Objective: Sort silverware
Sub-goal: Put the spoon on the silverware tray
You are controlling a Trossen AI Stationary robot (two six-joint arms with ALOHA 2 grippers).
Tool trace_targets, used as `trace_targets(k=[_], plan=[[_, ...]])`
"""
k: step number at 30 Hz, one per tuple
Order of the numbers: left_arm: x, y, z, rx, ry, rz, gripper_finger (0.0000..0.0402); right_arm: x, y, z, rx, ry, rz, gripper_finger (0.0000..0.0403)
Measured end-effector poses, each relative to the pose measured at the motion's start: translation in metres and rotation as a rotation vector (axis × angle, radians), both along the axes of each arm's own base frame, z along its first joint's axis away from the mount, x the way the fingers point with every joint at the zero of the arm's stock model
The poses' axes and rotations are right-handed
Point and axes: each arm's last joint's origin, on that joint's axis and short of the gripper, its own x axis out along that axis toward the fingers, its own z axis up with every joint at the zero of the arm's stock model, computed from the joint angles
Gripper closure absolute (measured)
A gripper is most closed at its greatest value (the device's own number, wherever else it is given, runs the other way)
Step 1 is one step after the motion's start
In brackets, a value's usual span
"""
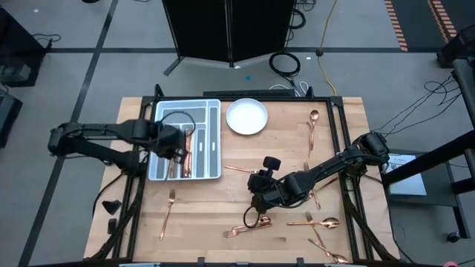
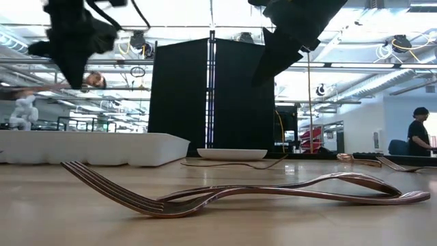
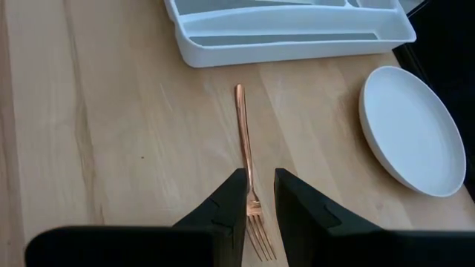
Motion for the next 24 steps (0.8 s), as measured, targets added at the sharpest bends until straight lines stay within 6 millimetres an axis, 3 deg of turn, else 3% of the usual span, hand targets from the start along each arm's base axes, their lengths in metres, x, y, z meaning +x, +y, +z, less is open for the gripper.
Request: trace_targets(k=[11, 24], plan=[[0.015, 0.052, -0.029, -0.083, 0.185, 0.101, 0.0401, 0.0, 0.001, -0.001, 0.032, 0.027, 0.034, 0.0342], [0.033, 0.082, -0.075, -0.184, 0.402, 0.081, 0.0401, -0.005, 0.0, -0.009, 0.018, 0.06, 0.036, 0.0342]])
